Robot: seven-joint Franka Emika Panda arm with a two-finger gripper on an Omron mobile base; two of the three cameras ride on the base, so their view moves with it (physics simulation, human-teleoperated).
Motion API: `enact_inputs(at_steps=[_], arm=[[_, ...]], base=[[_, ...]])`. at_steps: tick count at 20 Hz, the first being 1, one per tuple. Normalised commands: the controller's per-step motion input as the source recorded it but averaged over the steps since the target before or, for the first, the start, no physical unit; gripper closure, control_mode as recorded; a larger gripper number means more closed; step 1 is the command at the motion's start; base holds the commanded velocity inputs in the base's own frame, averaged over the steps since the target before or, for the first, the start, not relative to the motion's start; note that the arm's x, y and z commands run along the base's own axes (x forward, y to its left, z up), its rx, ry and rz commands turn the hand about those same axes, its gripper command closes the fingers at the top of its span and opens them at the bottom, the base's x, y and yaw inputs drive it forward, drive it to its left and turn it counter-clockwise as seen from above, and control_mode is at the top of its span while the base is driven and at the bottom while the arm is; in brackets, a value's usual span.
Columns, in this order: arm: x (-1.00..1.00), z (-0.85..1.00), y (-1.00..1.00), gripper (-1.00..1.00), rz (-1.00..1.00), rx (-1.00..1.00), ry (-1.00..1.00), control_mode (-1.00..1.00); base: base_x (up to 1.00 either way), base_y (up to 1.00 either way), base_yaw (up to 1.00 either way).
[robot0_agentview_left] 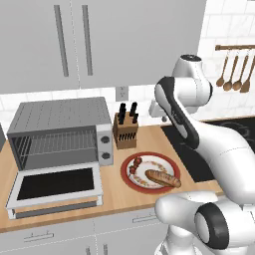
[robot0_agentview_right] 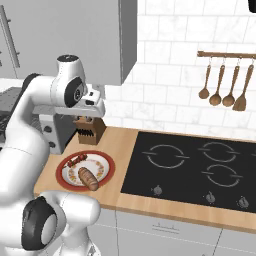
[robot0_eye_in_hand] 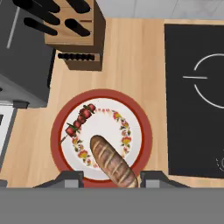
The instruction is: Pick up the kebab skewer and baguette bread, and place them inside the toaster oven. Close the toaster oven door and start by setting the timer.
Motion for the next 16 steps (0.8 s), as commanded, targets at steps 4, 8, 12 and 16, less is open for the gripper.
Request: enact_inputs(at_steps=[4,8,12,16], arm=[[-0.26,-0.13,0.0,-1.0,0.0,0.0,0.01,-1.0],[-0.7,-0.25,0.65,-1.0,0.0,0.0,-0.12,-1.0],[-0.53,-0.15,1.0,-1.0,0.0,0.0,-0.25,-1.0],[-0.36,0.0,1.0,-1.0,0.0,-0.01,-0.19,-1.0]], base=[[0.0,0.0,0.0],[0.0,0.0,0.0],[0.0,0.0,0.0],[0.0,0.0,0.0]])
